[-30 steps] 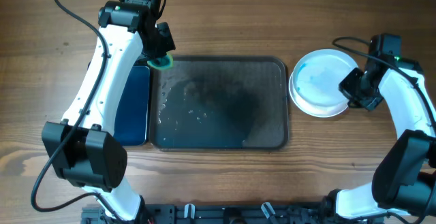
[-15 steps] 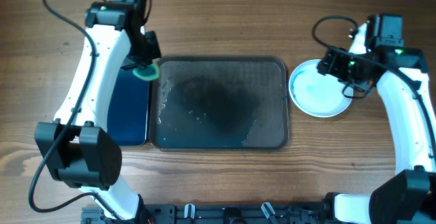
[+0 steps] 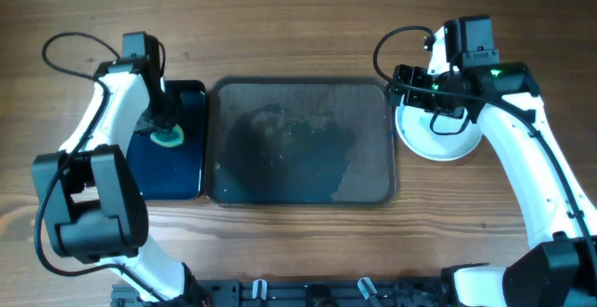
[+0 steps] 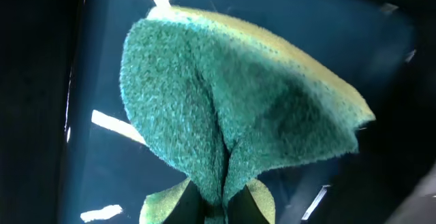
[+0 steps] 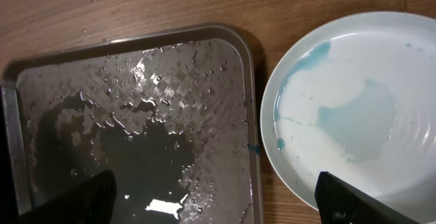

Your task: Clean dirty plates on tray and stack at the side

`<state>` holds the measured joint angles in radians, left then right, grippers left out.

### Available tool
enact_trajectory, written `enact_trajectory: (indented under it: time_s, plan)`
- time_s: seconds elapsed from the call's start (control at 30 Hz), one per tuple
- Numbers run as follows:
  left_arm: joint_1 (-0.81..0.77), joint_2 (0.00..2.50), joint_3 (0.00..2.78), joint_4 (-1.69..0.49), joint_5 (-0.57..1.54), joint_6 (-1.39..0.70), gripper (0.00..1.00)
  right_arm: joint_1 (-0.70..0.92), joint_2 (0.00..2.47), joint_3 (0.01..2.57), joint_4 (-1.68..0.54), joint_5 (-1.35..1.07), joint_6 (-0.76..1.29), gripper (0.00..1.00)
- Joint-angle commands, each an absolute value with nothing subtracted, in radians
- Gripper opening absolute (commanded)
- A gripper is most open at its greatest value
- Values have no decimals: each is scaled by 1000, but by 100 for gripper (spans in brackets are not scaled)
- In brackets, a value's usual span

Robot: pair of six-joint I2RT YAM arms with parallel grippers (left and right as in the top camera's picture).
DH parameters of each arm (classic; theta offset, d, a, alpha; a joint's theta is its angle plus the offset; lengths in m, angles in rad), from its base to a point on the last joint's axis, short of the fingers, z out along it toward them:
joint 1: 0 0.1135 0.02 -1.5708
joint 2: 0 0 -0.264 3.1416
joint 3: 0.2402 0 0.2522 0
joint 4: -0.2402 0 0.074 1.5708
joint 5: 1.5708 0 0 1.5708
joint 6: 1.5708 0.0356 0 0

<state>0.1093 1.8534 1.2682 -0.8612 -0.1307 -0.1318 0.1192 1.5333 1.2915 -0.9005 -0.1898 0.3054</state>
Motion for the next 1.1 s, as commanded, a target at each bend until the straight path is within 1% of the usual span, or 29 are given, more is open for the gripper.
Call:
enact_trajectory:
  time_s: [0.0, 0.03, 0.07, 0.1, 0.13, 0.27, 0.37, 0.47, 0.6, 0.67, 0.83, 0.87, 1.07]
  plan:
    - [131, 1846, 1211, -818, -148, -112, 4, 124, 1535, 1301, -899, -168, 315, 94]
    - [131, 1846, 1211, -819, -147, -112, 21, 124, 1535, 1301, -899, -162, 316, 94]
    - [131, 1843, 1212, -823, -147, -112, 73, 124, 1535, 1301, -897, -152, 318, 94]
    - [131, 1838, 1212, -825, -147, -112, 95, 124, 1535, 1301, -891, -147, 317, 93]
    - [131, 1829, 1215, -831, -147, -112, 100, 124, 1535, 1301, -886, -147, 317, 94]
    - [130, 1771, 1335, -958, -147, -196, 100, 125, 1535, 1301, -875, -149, 317, 94]
    - [130, 1705, 1478, -1090, -147, -198, 100, 125, 1533, 1301, -870, -143, 313, 94]
    - [130, 1616, 1560, -1187, -147, -198, 100, 125, 1522, 1301, -872, -123, 293, 93]
    - [130, 1527, 1560, -1203, -144, -200, 100, 127, 1446, 1304, -878, -126, 235, 93]
    - [129, 1520, 1560, -1163, -117, -224, 100, 127, 1387, 1304, -885, -126, 236, 93]
    - [130, 1520, 1560, -1141, -115, -224, 100, 127, 1159, 1304, -891, -126, 236, 94]
    - [130, 1520, 1560, -1141, -115, -224, 100, 127, 1095, 1304, -889, -126, 241, 99]
    - [130, 1520, 1560, -1141, -115, -224, 100, 127, 858, 1304, -880, -126, 243, 100]
